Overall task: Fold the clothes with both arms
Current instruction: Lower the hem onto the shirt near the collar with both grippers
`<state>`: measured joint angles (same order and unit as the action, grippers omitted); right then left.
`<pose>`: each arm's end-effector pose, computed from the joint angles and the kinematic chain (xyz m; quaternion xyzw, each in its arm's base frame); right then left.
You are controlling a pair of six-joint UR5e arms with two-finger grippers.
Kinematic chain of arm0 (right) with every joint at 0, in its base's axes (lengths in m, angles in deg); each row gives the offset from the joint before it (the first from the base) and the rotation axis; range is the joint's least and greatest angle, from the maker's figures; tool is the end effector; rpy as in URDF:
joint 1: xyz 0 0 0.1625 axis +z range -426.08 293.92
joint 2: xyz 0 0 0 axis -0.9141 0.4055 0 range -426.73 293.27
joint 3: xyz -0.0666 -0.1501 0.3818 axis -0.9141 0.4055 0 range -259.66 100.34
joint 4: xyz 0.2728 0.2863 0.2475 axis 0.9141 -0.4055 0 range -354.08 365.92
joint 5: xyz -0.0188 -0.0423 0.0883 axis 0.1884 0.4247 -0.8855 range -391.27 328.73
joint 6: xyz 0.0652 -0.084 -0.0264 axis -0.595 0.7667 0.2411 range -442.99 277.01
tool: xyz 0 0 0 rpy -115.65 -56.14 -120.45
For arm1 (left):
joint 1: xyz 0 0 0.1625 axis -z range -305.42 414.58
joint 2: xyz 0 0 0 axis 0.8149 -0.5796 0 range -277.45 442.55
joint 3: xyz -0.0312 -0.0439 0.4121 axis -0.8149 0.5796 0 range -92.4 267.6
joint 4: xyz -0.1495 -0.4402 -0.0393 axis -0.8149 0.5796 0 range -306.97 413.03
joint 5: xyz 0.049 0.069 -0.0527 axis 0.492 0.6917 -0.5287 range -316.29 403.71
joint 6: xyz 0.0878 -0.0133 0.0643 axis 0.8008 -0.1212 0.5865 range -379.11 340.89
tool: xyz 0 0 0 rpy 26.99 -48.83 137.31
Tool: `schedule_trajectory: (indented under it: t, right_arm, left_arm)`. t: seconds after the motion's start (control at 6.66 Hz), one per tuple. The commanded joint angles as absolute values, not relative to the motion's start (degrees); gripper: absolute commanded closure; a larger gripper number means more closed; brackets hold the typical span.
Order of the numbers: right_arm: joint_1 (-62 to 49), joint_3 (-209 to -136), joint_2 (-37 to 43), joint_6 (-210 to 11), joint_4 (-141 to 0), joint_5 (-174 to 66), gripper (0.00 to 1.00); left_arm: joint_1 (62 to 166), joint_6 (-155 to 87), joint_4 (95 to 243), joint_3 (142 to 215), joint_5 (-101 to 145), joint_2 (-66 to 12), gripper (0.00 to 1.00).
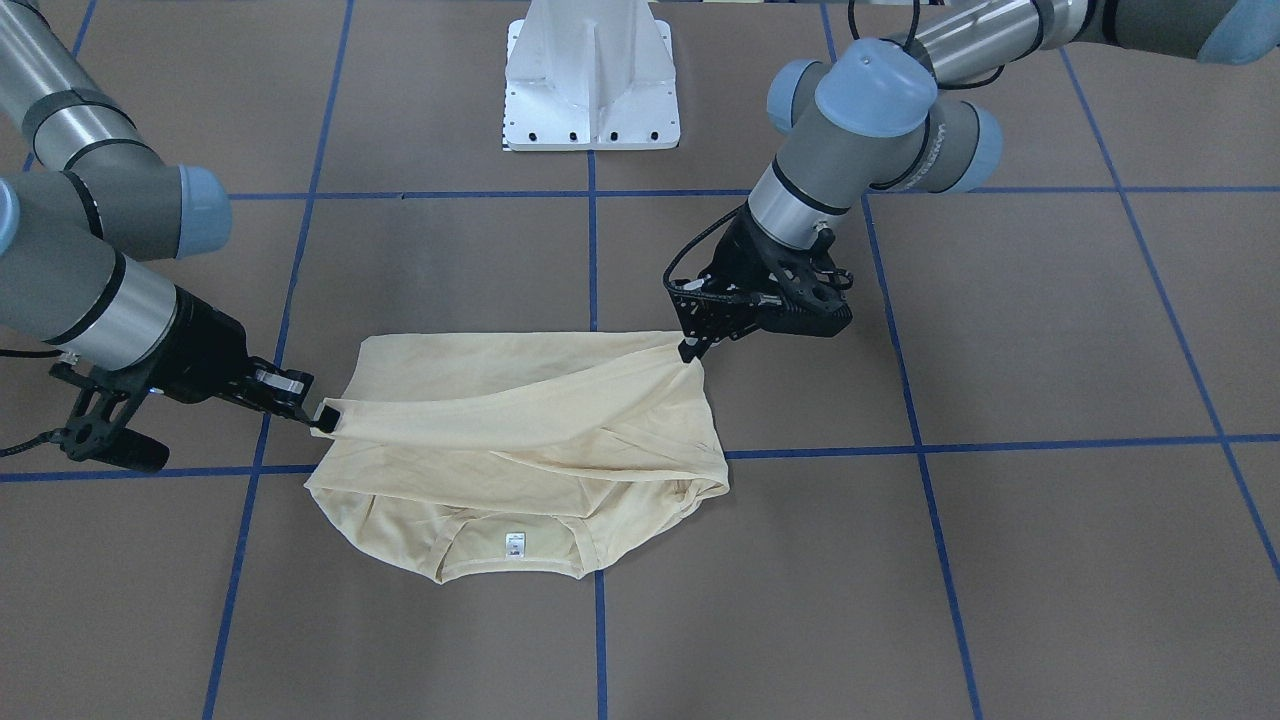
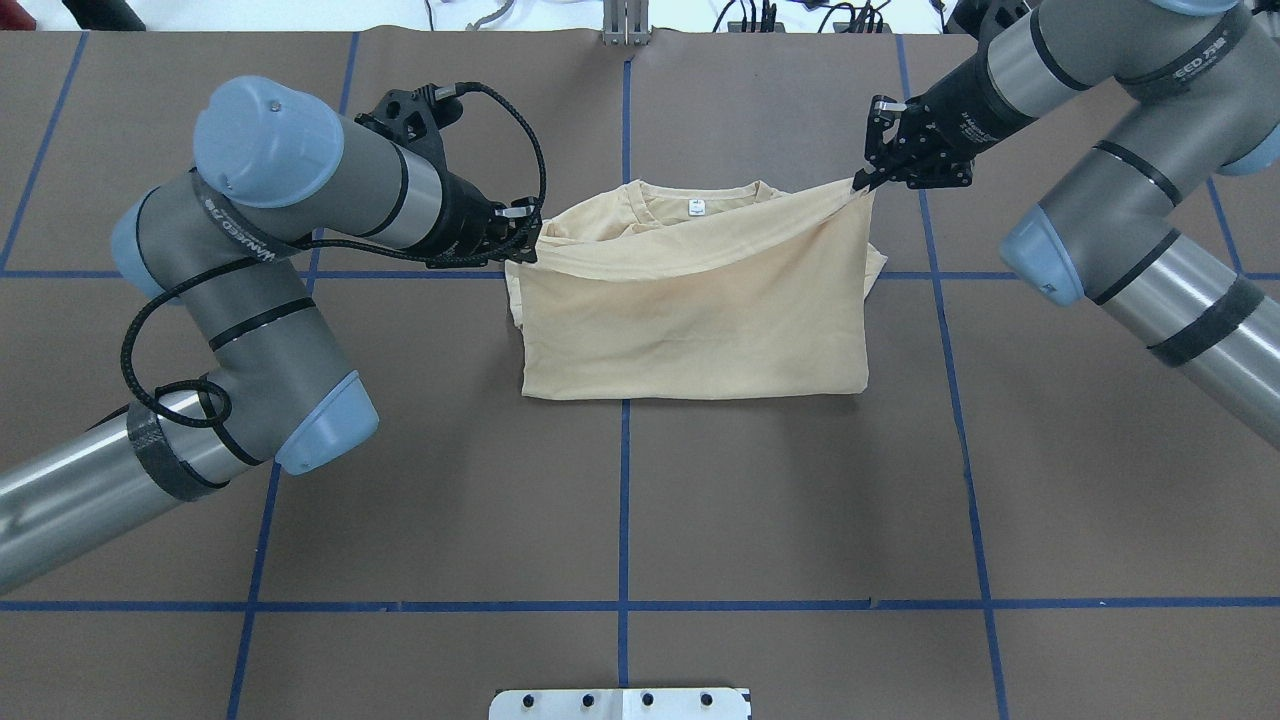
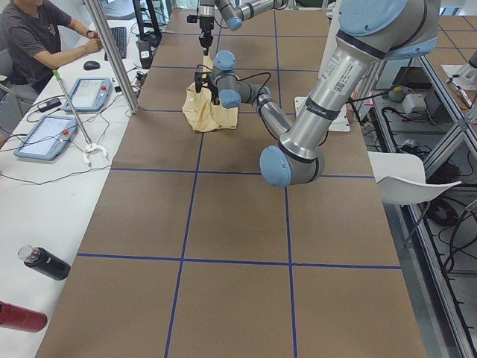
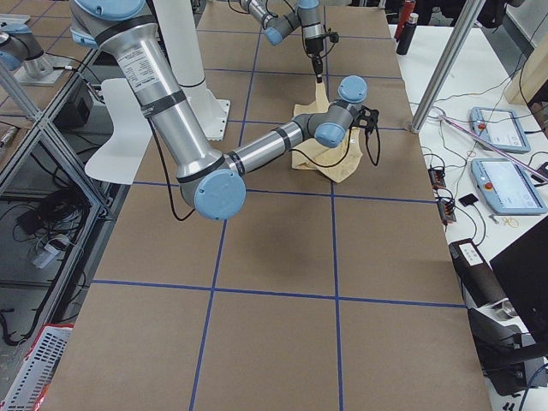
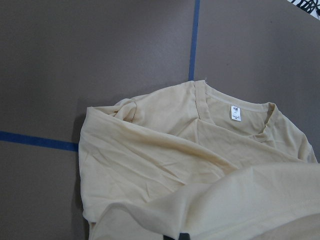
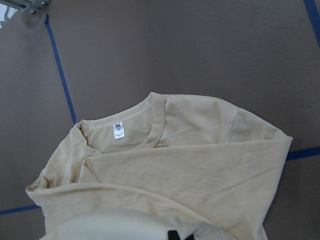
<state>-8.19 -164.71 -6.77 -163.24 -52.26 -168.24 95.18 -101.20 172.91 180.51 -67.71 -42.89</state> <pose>-0.3431 -0.6466 0.2900 -0.0480 -0.5581 0.1555 0.8137 0.4885 -0.5416 0.1689 0.0861 0.5657 -0.1290 0.8099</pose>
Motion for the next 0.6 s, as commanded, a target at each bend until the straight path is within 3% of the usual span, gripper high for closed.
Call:
schedule_trajectory:
  t: [0.0, 0.45]
  right_arm:
    - [-8.4, -160.6, -8.5, -163.3, -52.2, -166.3, 1.0]
    - [-9.0, -158.9, -9.2, -163.2, -52.1, -164.6, 1.0]
  left_arm:
    - [95.2, -101.3, 178.4, 175.7, -66.9, -44.0, 1.0]
    - [96.3, -101.7, 183.2, 167.6, -63.6, -47.9, 1.0]
